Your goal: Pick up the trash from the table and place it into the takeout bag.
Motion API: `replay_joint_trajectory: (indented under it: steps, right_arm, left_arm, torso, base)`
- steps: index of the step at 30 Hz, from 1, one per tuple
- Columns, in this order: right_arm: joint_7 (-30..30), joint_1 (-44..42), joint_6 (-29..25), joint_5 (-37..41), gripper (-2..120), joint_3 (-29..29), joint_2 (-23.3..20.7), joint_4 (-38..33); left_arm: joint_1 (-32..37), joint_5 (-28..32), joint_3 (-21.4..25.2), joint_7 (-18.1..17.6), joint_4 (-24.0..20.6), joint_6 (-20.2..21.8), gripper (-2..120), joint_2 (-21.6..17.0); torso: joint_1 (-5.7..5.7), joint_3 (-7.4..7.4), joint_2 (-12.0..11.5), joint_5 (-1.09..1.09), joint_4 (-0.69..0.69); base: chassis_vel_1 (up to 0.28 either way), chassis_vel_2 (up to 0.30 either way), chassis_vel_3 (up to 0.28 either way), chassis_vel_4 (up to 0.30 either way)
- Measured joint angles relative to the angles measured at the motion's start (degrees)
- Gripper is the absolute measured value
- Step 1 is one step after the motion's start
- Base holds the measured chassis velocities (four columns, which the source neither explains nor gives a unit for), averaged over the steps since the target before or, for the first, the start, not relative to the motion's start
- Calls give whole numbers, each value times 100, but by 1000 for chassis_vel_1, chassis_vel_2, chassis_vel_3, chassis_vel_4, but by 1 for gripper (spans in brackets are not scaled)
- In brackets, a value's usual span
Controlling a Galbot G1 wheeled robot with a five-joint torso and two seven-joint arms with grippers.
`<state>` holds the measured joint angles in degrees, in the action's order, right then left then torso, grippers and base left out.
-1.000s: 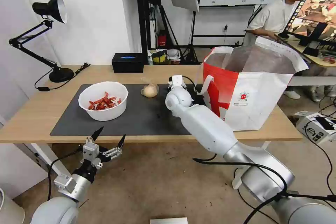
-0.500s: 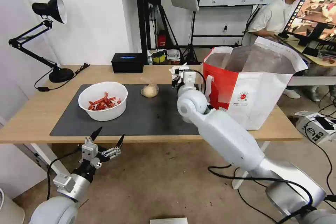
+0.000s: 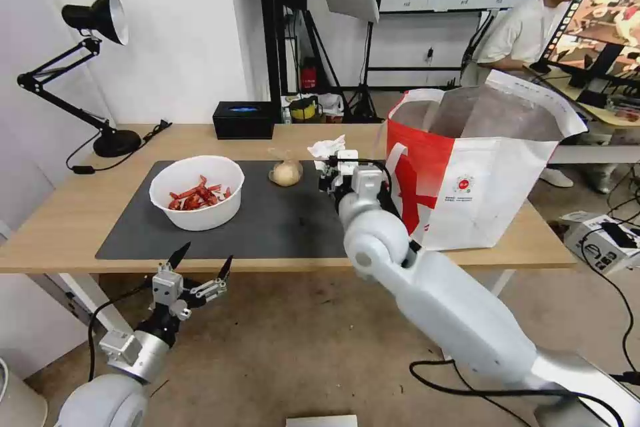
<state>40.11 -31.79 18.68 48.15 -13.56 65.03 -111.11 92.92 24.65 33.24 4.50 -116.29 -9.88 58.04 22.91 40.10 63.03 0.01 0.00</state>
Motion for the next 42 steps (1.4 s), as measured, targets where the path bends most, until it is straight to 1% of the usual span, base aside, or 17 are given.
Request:
replay_joint_trajectory:
  steps: [2, 3, 5, 7, 9, 14, 21, 23, 27, 28, 31, 32, 35, 36, 39, 40, 42]
  right_arm:
    - [-329, -96, -315, -229, 0, 228, -175, -164]
    - [-329, -96, -315, -229, 0, 228, -175, -164]
    - [-642, -169, -625, -480, 0, 567, -378, -245]
    - [-697, -182, -689, -518, 0, 685, -445, -267]
    - [-769, -196, -778, -533, 0, 1084, -687, -326]
    - [-771, -159, -708, -222, 0, 1677, -1112, -257]
    - [-466, -69, -412, 181, 3, 1898, -1334, -25]
    - [-380, -67, -319, 295, 12, 1909, -1360, -3]
    - [-241, -90, -151, 388, 25, 1936, -1385, -9]
    - [-241, -90, -151, 388, 25, 1936, -1385, -9]
    - [-16, -103, 54, 508, 41, 1957, -1420, -80]
    - [-16, -103, 54, 508, 41, 1957, -1420, -80]
    - [202, -59, 286, 619, 56, 1961, -1496, -137]
    - [202, -59, 286, 619, 56, 1961, -1496, -137]
    - [377, -51, 653, 875, 71, 1997, -1616, -238]
    - [377, -51, 653, 875, 71, 1997, -1616, -238]
    - [411, -14, 920, 1042, 80, 2022, -1690, -294]
  left_arm:
    - [1, -4, -16, -10, 2, 2, 100, 19]
    - [1, -4, -16, -10, 2, 2, 100, 19]
    - [7, -10, -56, -51, -1, 10, 100, 22]
    - [5, -14, -69, -64, -5, 13, 100, 23]
    - [-19, -27, -114, -94, -14, 18, 100, 30]
    - [-63, -63, -182, -113, -55, 29, 100, 60]
    - [-82, -128, -222, -115, -87, 33, 100, 65]
    - [-80, -134, -225, -115, -95, 35, 100, 65]
    - [-44, -142, -218, -115, -126, 35, 100, 75]
    - [-44, -142, -218, -115, -126, 35, 100, 75]
    - [6, -146, -180, -115, -156, 36, 100, 69]
    - [6, -146, -180, -115, -156, 36, 100, 69]
    - [29, -146, -147, -114, -191, 36, 100, 63]
    - [29, -146, -147, -114, -191, 36, 100, 63]
    - [42, -150, -145, -112, -205, 36, 100, 85]
    - [42, -150, -145, -112, -205, 36, 100, 85]
    - [44, -152, -143, -112, -216, 36, 100, 89]
  torso:
    - [0, 0, 0, 0, 0]
    - [0, 0, 0, 0, 0]
    - [0, 0, 0, 0, 0]
    - [0, 0, 0, 0, 0]
    - [1, 0, 0, 1, -1]
    - [1, 1, 0, 0, -1]
    - [1, 1, 0, 0, 0]
    - [1, 1, 0, 0, 0]
    - [1, 1, 0, -1, 0]
    - [1, 1, 0, -1, 0]
    - [1, 1, 0, -1, 0]
    - [1, 1, 0, -1, 0]
    - [1, 1, 0, -1, 0]
    - [1, 1, 0, -1, 0]
    - [1, 1, 0, 0, 0]
    - [1, 1, 0, 0, 0]
    - [1, 1, 0, 0, 0]
  base:
    - [0, 0, 0, 0]
    - [0, 0, 0, 0]
    - [0, 0, 0, 0]
    - [0, 0, 0, 0]
    - [0, 0, 0, 0]
    - [0, 0, 0, 0]
    - [0, 0, 0, 0]
    - [0, 0, 0, 0]
    - [0, 0, 0, 0]
    - [0, 0, 0, 0]
    - [0, 0, 0, 0]
    - [0, 0, 0, 0]
    - [0, 0, 0, 0]
    - [0, 0, 0, 0]
    - [0, 0, 0, 0]
    - [0, 0, 0, 0]
    - [0, 0, 0, 0]
